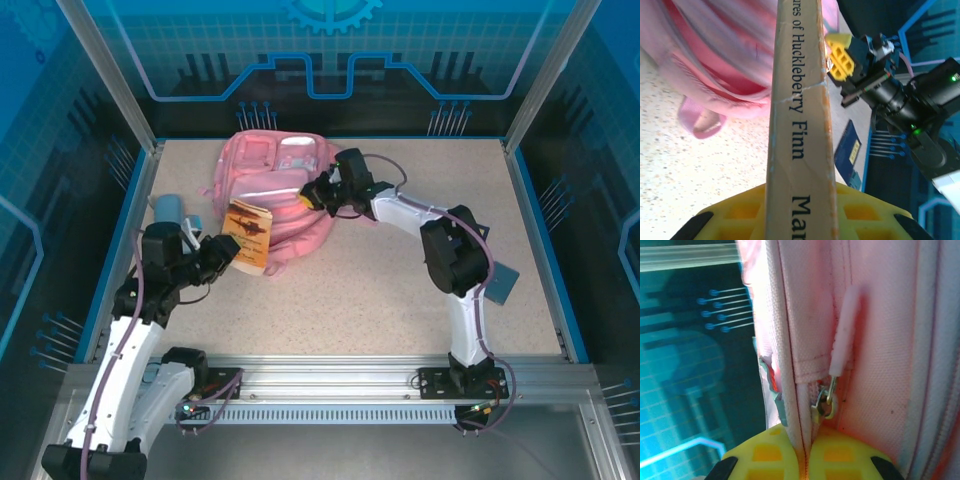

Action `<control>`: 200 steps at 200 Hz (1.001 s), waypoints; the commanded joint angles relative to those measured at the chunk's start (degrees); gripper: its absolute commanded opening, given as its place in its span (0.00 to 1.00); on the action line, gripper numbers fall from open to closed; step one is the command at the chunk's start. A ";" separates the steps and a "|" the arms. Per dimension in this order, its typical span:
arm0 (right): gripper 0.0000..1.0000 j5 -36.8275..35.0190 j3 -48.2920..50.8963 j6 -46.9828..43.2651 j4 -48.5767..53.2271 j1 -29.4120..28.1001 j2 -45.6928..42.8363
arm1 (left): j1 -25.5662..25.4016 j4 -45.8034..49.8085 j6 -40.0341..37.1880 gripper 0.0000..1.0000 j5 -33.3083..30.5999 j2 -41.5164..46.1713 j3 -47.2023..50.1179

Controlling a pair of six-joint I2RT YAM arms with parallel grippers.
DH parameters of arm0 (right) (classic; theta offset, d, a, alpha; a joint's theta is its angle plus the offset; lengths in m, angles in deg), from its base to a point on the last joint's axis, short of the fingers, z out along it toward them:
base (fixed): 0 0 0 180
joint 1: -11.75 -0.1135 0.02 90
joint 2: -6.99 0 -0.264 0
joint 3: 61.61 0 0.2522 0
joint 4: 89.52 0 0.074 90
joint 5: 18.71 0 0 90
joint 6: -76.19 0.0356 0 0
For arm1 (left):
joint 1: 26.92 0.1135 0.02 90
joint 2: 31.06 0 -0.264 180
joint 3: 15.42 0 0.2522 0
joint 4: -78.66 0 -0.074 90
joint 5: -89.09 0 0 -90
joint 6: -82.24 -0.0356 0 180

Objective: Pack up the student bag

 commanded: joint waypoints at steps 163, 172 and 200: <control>0.00 8.65 -5.32 13.66 -21.68 2.59 -5.42 | -4.60 -49.50 13.91 0.20 -0.72 -22.09 11.73; 0.00 8.73 -4.89 14.05 -22.29 2.62 -5.73 | -4.69 -53.42 14.86 0.20 -2.02 -24.25 12.10; 0.00 8.54 -3.82 15.70 -24.08 2.64 -6.49 | -5.40 -66.50 19.23 0.21 -7.55 -32.00 14.12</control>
